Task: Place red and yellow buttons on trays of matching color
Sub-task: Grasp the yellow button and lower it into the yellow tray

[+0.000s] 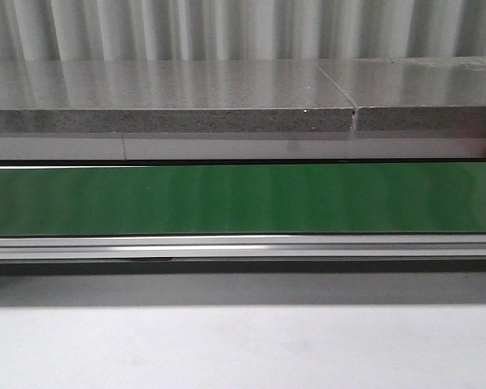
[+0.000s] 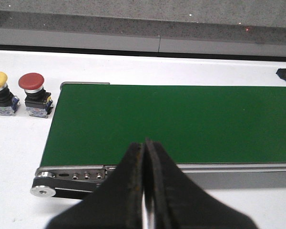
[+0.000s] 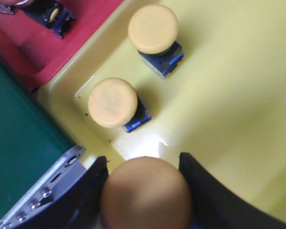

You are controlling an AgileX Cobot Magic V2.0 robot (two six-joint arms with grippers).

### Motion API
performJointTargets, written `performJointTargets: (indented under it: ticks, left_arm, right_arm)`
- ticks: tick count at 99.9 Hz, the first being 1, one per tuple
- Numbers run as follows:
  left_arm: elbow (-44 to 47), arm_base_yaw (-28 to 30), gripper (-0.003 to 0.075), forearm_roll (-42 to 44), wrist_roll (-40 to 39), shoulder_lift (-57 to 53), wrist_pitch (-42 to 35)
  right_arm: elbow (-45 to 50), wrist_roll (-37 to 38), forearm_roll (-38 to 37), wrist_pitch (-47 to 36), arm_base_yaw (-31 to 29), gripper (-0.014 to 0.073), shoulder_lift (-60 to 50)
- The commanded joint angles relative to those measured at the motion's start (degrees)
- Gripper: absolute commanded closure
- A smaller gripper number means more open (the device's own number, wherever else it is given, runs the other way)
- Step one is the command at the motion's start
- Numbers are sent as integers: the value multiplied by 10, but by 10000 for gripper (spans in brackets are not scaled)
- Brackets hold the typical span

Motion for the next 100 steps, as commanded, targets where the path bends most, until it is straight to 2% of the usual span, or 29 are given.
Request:
performJointTargets:
  ticks: [1, 19, 40, 81, 90, 100]
  left_arm:
    - [-16, -4, 741, -3, 0, 2, -38]
    - [-16, -4, 741, -3, 0, 2, -38]
    - [-16, -4, 741, -3, 0, 2, -38]
    - [-16, -4, 741, -3, 0, 2, -38]
    - [-16, -4, 741, -3, 0, 2, -38]
    - [-16, -4, 741, -3, 0, 2, -38]
  right_arm:
    - [10, 1, -1, -76, -4, 432, -14]
    - [55, 1, -1, -160, -4, 432, -2]
    - [78, 1, -1, -214, -4, 432, 33]
    - [80, -3, -1, -215, -4, 426, 90]
    - [80, -4, -4, -213, -4, 369, 88]
    - [80, -4, -5, -213, -4, 200, 88]
